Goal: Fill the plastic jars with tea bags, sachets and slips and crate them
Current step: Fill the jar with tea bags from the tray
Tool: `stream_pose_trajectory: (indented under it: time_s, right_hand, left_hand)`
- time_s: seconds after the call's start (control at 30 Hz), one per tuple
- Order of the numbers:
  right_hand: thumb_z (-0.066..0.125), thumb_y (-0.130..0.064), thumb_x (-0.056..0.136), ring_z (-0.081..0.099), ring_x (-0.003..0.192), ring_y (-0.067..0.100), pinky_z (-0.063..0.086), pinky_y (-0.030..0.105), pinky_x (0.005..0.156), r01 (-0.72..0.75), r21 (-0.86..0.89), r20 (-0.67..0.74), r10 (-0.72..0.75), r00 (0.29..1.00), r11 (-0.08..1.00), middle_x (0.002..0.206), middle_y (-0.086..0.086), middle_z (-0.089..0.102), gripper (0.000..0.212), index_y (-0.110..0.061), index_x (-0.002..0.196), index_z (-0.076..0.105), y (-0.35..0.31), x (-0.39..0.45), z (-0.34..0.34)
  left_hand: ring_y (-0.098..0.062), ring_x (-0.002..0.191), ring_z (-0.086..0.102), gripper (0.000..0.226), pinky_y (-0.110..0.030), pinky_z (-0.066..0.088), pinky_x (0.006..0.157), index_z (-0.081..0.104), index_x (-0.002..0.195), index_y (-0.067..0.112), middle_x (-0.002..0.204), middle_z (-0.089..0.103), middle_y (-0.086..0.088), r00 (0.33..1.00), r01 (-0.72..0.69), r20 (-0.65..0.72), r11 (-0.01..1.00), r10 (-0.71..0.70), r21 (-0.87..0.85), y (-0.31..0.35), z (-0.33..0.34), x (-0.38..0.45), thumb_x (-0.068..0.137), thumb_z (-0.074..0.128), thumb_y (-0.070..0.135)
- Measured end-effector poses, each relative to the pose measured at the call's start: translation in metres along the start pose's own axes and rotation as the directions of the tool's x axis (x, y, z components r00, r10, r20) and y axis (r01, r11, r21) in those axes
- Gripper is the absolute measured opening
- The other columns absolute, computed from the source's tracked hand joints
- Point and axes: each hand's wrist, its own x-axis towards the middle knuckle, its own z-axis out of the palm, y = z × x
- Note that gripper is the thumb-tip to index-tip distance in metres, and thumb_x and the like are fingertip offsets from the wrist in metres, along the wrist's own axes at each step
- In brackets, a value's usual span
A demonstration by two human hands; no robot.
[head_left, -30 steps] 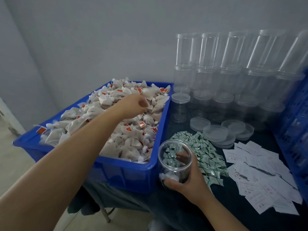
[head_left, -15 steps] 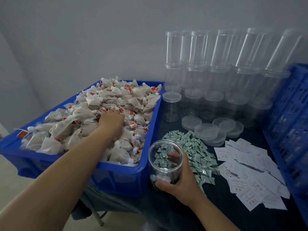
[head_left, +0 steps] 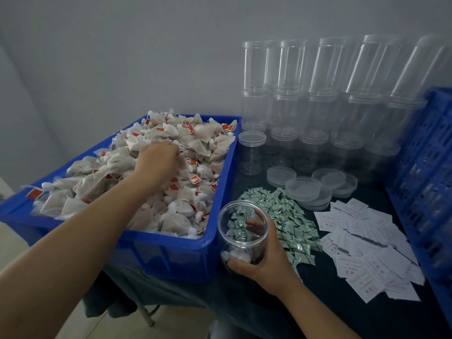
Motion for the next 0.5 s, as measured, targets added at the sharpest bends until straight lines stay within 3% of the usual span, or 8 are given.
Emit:
stream_pose_trajectory:
  time_s: [0.17, 0.4, 0.5]
  right_hand:
    - [0.094, -0.051, 0.058, 0.05, 0.123, -0.01, 0.048, 0.009, 0.088, -0.006, 0.01, -0.001, 0.006, 1.0, 1.0, 0.126, -0.037, 0.048, 0.097, -0.07, 0.13, 0.031, 0.001, 0.001, 0.0]
    - [0.094, -0.05, 0.059, 0.049, 0.124, -0.01, 0.047, 0.007, 0.088, 0.009, 0.01, -0.007, -0.009, 1.0, 1.0, 0.126, -0.037, 0.048, 0.098, -0.066, 0.133, 0.032, 0.003, 0.003, 0.001]
    - [0.094, -0.052, 0.059, 0.049, 0.124, -0.011, 0.047, 0.006, 0.088, 0.007, 0.007, -0.007, -0.007, 1.0, 1.0, 0.126, -0.038, 0.048, 0.097, -0.066, 0.133, 0.032, 0.003, 0.002, 0.001]
  left_hand:
    - [-0.021, 0.086, 0.054, 0.015, -0.033, 0.046, 0.075, 0.066, 0.097, 0.01, 0.1, 0.06, -0.006, 0.998, 0.022, 0.056, 0.989, -0.013, -0.148, 0.0, -0.02, 0.007, 0.092, 0.056, 0.02]
    - [-0.019, 0.079, 0.053, 0.008, -0.027, 0.036, 0.063, 0.054, 0.09, 0.015, 0.092, 0.061, -0.005, 0.997, -0.065, 0.012, 0.944, 0.073, -0.323, 0.017, -0.06, -0.002, 0.094, 0.055, 0.022]
    - [-0.02, 0.087, 0.058, 0.011, -0.032, 0.047, 0.075, 0.051, 0.087, 0.018, 0.097, 0.064, -0.004, 0.992, -0.103, 0.019, 0.899, 0.123, -0.425, 0.034, -0.079, -0.01, 0.091, 0.06, 0.022]
